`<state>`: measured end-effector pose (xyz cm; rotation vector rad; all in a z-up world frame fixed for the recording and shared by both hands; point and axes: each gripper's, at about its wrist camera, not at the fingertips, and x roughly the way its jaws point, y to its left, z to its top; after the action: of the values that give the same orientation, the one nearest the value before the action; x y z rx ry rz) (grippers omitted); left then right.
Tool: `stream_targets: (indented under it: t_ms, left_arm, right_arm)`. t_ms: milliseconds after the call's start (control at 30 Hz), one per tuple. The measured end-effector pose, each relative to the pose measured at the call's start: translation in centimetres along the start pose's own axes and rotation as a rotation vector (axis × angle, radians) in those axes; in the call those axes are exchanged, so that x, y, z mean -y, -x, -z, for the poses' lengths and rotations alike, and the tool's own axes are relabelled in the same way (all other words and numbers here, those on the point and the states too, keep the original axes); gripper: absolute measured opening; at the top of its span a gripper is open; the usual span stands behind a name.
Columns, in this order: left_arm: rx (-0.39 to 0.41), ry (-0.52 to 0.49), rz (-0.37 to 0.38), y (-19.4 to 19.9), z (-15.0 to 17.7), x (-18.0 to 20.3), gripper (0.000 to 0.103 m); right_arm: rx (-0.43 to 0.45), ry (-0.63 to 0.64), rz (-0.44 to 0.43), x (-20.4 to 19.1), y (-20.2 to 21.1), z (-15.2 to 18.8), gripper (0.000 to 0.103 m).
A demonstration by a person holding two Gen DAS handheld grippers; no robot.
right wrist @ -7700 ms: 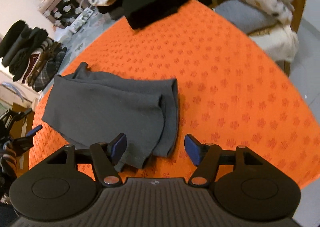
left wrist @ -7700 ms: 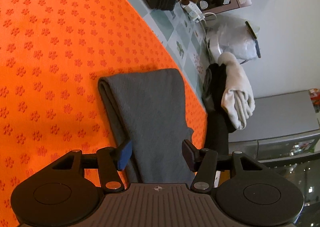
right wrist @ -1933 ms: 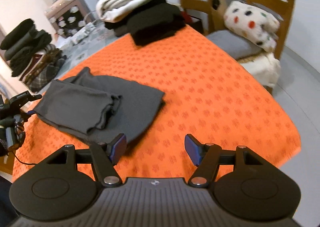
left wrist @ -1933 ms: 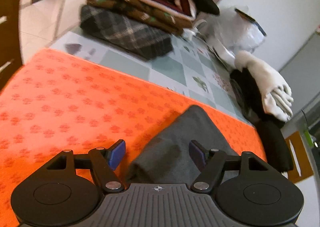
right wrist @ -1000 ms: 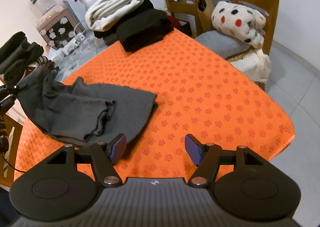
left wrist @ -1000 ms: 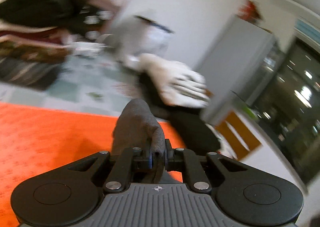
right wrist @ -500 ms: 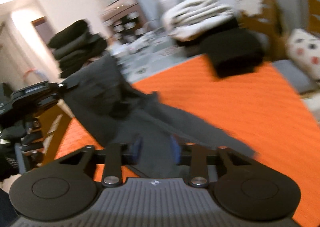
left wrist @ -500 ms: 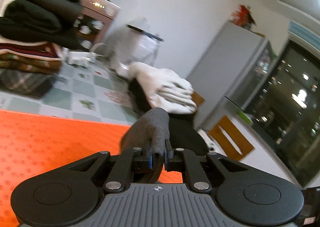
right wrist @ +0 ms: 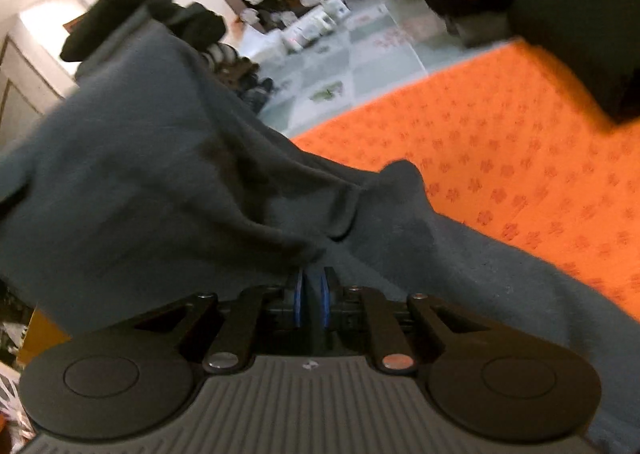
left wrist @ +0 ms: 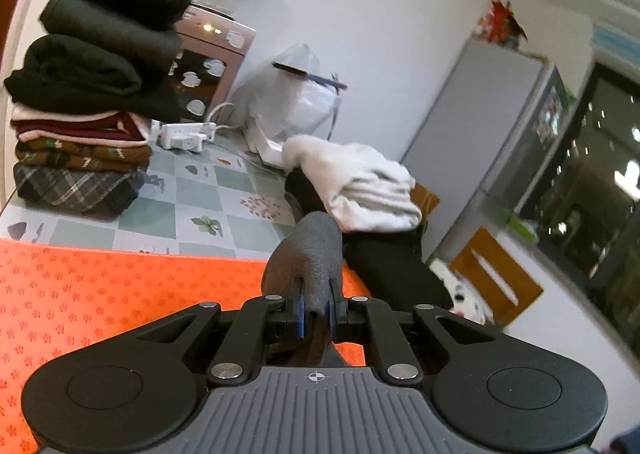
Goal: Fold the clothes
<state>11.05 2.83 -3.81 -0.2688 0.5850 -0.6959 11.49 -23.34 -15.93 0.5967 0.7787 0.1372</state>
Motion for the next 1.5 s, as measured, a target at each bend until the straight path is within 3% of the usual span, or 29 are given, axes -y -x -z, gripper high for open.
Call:
stream_targets:
  t_ms: [133,267,467,533,700,933,1000,1100,1233,1500]
  left_arm:
    - [-0.032,-0.072,0.045,-0.1,1.2,1.4,0.013]
    - [-0.067,-0.156,0.129,-0.2,2.2,3.5,0.013]
    - [-0.186,-0.329,0.233,-1.2,6.0,6.9,0.013]
    - [-0.242,-0.392,0.246,-2.0,7.8,7.9,0.013]
    - [-0.339,-0.433,0.243,-4.5,11.7,9.0,0.013]
    - [-0.350,-0.389,0.214,-5.2,12.9,9.2,0.015]
    - [-0.350,-0.380,0.213,-5.1,12.9,9.2,0.015]
    - [-0.346,-0.359,0.225,-4.6,12.4,9.3,0.027]
    - [-0.308,-0.297,0.283,-1.9,10.8,8.9,0.043]
    - [-0.253,-0.207,0.263,-0.2,7.9,7.1,0.048]
  right_arm:
    - [0.010,-0.042,-0.021,1.3,0.2,0.2,0.012]
    - [0.047,-0.109,-0.096,3.2,6.2,0.7,0.019]
    - [0.131,-0.245,-0.203,6.3,16.7,3.7,0.048]
    - [0.157,-0.310,-0.232,7.4,18.4,4.7,0.057]
    - [0.144,-0.452,-0.246,10.1,17.8,6.9,0.065]
    - [0.105,-0.654,-0.309,12.2,13.7,8.4,0.068]
    - [0.089,-0.650,-0.314,11.8,12.4,8.2,0.066]
    - [0.071,-0.631,-0.287,11.1,11.5,7.7,0.013]
    - [0.096,-0.625,-0.262,10.9,13.8,7.4,0.011]
    - [0.140,-0.605,-0.200,11.7,20.6,8.1,0.011]
